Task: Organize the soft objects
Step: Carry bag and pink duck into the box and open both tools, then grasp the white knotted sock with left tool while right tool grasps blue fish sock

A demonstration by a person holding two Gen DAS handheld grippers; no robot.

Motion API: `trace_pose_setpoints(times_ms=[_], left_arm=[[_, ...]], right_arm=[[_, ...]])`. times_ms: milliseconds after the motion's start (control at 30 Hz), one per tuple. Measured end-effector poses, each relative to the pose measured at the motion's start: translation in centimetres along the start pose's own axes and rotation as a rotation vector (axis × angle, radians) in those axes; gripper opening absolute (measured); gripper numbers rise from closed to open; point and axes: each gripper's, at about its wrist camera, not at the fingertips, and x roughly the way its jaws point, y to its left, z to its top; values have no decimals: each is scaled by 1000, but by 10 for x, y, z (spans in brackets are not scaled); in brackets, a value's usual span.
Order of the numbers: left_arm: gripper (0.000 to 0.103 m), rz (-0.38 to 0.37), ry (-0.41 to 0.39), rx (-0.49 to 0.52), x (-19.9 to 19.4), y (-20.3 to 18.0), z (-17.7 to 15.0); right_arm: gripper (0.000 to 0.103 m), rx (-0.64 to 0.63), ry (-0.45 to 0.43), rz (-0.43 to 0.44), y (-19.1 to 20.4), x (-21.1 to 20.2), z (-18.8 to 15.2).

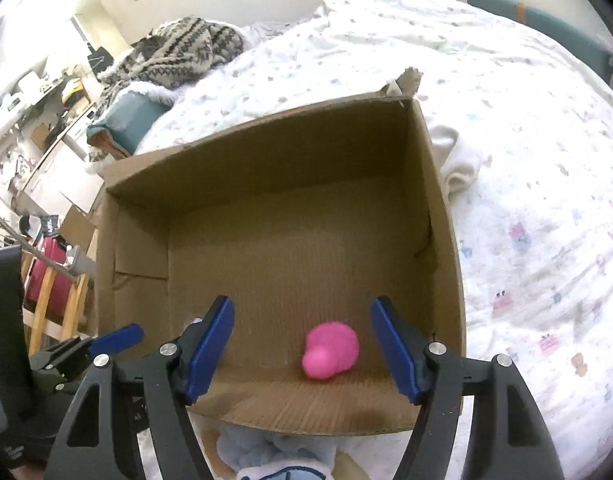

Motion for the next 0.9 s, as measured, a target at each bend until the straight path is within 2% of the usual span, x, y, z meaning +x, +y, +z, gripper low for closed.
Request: trace_pose_setpoints(times_ms=[233,367,500,700,900], left_arm=[[63,-5,-95,-47,-40,15,-4],[63,1,-96,-69,-51,33,-10],[63,-2,-86,-103,-61,48,-28],[63,-20,-28,-127,-61,62,-61],[64,-108,154,-109,-34,53,-98]], right_arm=[[75,31,-6,-5,-13,-16,-7],[75,91,17,22,-21,-22,-13],[75,99,17,17,-21,-31,-24],[75,118,52,18,-23,-39,-50],[75,132,87,24,-23,-44,-69]])
